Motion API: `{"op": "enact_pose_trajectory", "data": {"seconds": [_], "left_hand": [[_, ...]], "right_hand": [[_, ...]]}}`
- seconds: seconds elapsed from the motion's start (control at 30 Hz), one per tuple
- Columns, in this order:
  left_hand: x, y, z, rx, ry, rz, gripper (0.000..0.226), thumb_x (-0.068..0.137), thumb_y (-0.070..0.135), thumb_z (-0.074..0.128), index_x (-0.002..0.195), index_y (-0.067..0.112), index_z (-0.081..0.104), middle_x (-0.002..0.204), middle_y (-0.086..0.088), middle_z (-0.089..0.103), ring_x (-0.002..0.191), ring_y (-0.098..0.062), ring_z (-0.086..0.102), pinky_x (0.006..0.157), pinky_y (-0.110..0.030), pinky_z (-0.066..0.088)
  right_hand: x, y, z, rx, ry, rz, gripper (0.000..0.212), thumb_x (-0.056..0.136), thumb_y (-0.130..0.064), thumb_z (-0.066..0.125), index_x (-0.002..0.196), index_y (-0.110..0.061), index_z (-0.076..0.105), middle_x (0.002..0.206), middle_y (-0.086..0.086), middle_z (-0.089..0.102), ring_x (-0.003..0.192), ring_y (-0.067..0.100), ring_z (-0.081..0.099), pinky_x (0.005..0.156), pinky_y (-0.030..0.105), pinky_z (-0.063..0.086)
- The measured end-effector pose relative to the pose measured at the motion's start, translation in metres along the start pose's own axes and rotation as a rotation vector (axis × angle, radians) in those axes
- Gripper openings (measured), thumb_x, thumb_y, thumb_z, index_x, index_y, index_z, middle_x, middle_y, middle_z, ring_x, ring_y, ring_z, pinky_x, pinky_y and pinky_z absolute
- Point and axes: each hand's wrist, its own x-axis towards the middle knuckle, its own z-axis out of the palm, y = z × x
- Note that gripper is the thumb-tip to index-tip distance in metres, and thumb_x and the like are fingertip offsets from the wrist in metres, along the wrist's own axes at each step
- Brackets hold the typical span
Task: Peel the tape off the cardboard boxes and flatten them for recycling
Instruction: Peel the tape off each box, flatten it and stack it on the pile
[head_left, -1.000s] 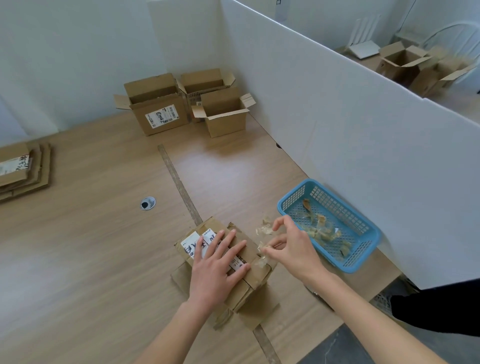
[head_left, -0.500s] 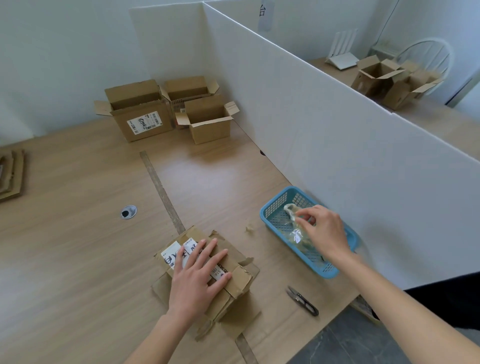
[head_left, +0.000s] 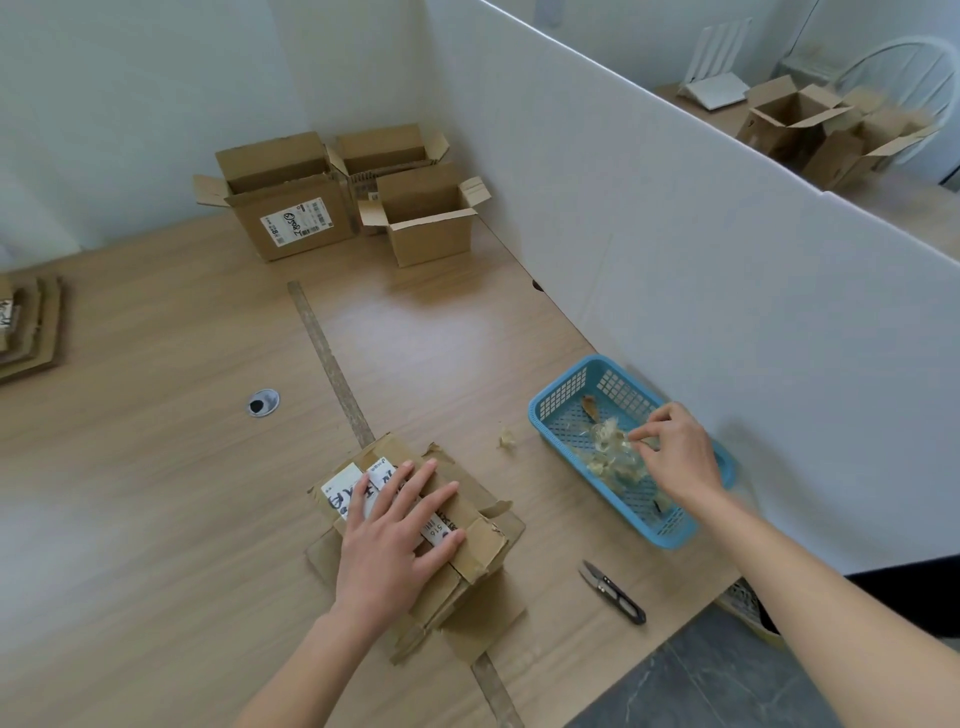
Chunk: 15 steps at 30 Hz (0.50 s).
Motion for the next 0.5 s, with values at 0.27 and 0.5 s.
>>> {"op": "enact_pose_trajectory", "data": {"seconds": [0.27, 0.5], "left_hand": [[0.0, 0.0, 0.002, 0.002, 0.011, -0.002, 0.055, 0.098, 0.075, 0.028, 0.146, 0.053, 0.041, 0.163, 0.024, 0.024, 0.154, -0.003, 0.013, 0.126, -0.05, 0.006], [0.001, 0.003, -0.001, -0.076, 0.031, -0.007, 0.064, 0.1, 0.072, 0.028, 0.151, 0.038, 0.043, 0.166, 0.018, 0.021, 0.154, -0.005, 0.013, 0.126, -0.049, 0.005]], "right_hand": [[-0.001, -0.009, 0.004, 0.032, 0.01, -0.079, 0.023, 0.095, -0.017, 0.068, 0.113, -0.028, 0.076, 0.125, -0.009, 0.067, 0.113, 0.014, 0.062, 0.085, 0.026, 0.047], [-0.046, -0.087, 0.029, 0.232, -0.467, -0.376, 0.046, 0.086, -0.063, 0.061, 0.128, -0.043, 0.06, 0.124, -0.024, 0.061, 0.102, -0.009, 0.059, 0.089, 0.025, 0.055]]}}
